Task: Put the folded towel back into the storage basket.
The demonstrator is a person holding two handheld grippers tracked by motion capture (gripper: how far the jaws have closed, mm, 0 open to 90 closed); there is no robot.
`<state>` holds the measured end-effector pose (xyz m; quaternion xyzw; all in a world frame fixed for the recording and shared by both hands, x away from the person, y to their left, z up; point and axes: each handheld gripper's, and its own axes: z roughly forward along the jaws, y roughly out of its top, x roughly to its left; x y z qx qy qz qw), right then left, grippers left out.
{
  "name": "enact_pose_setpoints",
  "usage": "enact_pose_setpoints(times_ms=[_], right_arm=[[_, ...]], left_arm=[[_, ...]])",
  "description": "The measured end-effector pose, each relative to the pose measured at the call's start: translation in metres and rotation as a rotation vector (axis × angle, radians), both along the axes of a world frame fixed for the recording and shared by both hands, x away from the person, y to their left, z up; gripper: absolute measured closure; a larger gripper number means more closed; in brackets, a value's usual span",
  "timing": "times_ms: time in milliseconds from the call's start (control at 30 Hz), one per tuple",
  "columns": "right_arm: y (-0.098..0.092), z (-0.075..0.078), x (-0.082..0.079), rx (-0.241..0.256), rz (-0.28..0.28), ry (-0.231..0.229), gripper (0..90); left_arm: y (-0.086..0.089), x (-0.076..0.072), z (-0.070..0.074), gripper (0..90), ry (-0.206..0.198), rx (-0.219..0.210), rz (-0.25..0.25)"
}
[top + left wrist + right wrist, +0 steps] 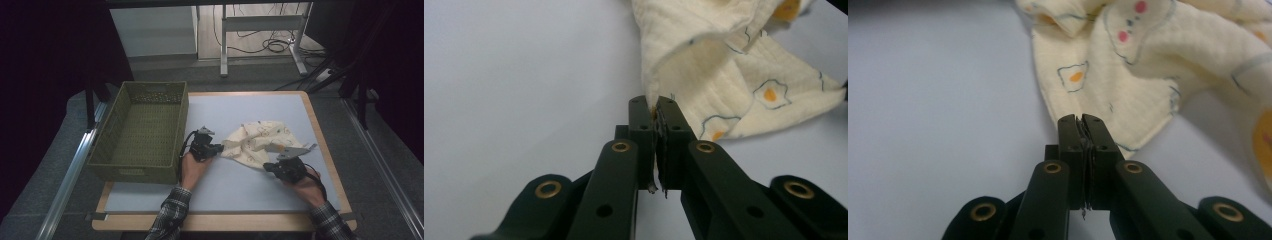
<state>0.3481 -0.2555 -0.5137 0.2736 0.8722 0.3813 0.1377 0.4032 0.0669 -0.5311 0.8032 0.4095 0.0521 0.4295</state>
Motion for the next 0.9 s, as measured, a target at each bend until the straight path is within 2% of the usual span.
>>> enact_pose_setpoints(times_ms=[167, 400, 633, 800, 833, 867, 900], right_arm=[[-0.03, 0.002, -0.017, 0.028, -0.033, 0.014, 88.1], [-0.056, 0.004, -0.045, 0.058, -0.051, 0.022, 88.0], [-0.073, 0.004, -0.072, 0.07, -0.062, 0.031, 87.9], [-0.087, -0.003, -0.086, 0.049, -0.082, 0.055, 87.9], [-0.089, -0.004, -0.087, 0.048, -0.086, 0.059, 87.8], [-0.092, -0.006, -0.089, 0.046, -0.09, 0.063, 87.8], [-0.096, -0.008, -0.09, 0.054, -0.098, 0.067, 87.6]], left_arm=[[0.0, -0.019, -0.003, 87.0, 0.018, -0.014, -0.015], [0.002, -0.054, -0.008, 87.6, 0.025, -0.019, -0.056], [0.018, -0.086, -0.009, 87.7, 0.038, -0.019, -0.063], [0.032, -0.106, -0.01, 86.8, 0.042, -0.032, -0.055], [0.033, -0.108, -0.011, 84.4, 0.041, -0.032, -0.053], [0.033, -0.111, -0.009, 78.6, 0.017, -0.019, -0.034], [0.032, -0.112, -0.007, 67.8, 0.005, -0.018, -0.028]])
